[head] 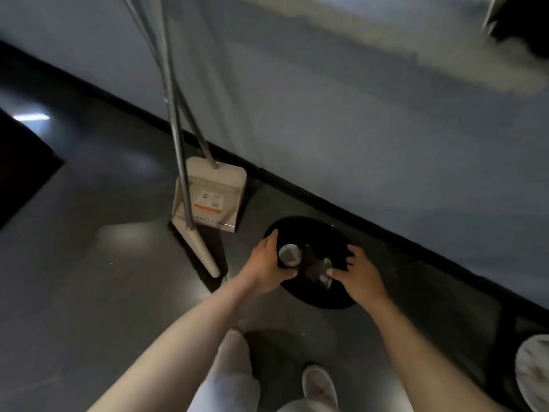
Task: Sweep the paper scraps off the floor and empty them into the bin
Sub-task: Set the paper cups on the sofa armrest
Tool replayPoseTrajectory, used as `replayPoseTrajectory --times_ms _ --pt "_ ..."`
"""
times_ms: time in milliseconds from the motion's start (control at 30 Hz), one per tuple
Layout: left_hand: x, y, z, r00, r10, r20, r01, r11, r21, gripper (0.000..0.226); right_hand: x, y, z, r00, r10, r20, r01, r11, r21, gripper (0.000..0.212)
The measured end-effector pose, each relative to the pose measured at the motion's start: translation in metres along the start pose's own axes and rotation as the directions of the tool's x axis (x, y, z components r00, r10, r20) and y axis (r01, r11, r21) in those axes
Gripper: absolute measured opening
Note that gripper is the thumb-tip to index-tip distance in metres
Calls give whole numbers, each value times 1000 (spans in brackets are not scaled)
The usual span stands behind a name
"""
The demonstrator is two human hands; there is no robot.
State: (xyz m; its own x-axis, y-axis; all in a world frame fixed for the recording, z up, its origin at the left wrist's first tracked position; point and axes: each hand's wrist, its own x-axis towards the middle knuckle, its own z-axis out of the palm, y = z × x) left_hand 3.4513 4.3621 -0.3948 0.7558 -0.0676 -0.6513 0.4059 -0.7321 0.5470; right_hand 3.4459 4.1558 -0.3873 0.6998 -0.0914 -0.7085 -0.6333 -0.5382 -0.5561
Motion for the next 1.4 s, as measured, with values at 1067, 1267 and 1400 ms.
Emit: replayPoseTrajectory --times_ms 1067,1267,1400 --pt "-811 -472 -559 195 -571 -798 548 738 -394 89 -693 -633 649 -118 -574 810 911 -387 -141 77" --pt "-855 -624 -668 182 -576 -797 492 755 -433 93 -715 -727 797 -3 -613 790 925 -302 -230 79" --pt "-867 -740 -761 217 -562 -798 470 777 -419 96 -718 -800 915 59 -657 752 927 -244 -285 78"
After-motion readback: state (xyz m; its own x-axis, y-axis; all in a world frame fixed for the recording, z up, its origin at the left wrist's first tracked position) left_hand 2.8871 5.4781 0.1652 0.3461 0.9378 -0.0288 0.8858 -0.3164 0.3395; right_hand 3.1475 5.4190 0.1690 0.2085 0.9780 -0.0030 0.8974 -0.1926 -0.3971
